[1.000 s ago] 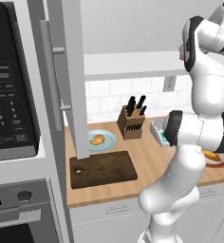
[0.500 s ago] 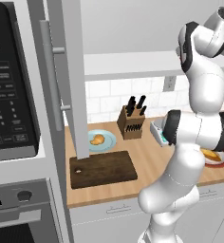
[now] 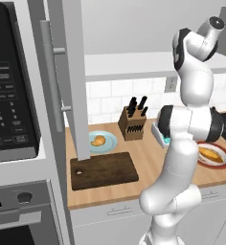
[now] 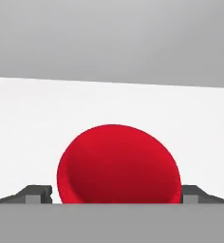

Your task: From the different types of pastries on the counter, select a croissant and place it on the cutting board. Then retrieve a jar of jam from the cabinet and place it alongside the croissant on the cutting board.

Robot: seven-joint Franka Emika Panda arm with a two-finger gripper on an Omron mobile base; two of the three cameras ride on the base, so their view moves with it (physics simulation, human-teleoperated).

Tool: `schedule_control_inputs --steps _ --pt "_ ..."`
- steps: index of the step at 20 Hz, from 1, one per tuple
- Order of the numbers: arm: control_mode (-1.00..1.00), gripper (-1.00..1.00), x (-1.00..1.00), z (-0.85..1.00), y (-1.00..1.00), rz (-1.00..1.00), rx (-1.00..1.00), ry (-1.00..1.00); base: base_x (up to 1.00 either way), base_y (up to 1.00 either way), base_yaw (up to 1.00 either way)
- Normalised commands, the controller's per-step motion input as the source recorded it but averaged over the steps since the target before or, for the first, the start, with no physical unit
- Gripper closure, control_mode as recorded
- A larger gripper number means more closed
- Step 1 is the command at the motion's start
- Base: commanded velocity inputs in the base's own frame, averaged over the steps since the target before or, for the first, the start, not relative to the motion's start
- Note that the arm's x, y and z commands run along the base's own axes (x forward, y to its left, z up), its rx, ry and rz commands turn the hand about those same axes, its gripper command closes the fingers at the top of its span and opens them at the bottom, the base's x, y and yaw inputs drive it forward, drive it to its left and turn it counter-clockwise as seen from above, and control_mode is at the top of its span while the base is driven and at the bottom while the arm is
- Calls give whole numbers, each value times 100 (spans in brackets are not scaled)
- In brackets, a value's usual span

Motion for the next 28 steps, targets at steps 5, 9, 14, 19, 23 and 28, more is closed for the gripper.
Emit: schedule_control_inputs --steps 5,9,14,19,23,28 --pt "-100 -100 0 0 0 0 0 0 0 0 0" --pt "-100 -100 0 0 0 0 0 0 0 0 0" --pt "-100 100 0 0 0 0 0 0 0 0 0" --pt "-100 100 0 0 0 0 0 0 0 0 0" --pt "-100 100 -77 0 0 -2 0 -17 0 0 0" --pt "-100 100 -100 3 0 -2 0 -29 0 0 0"
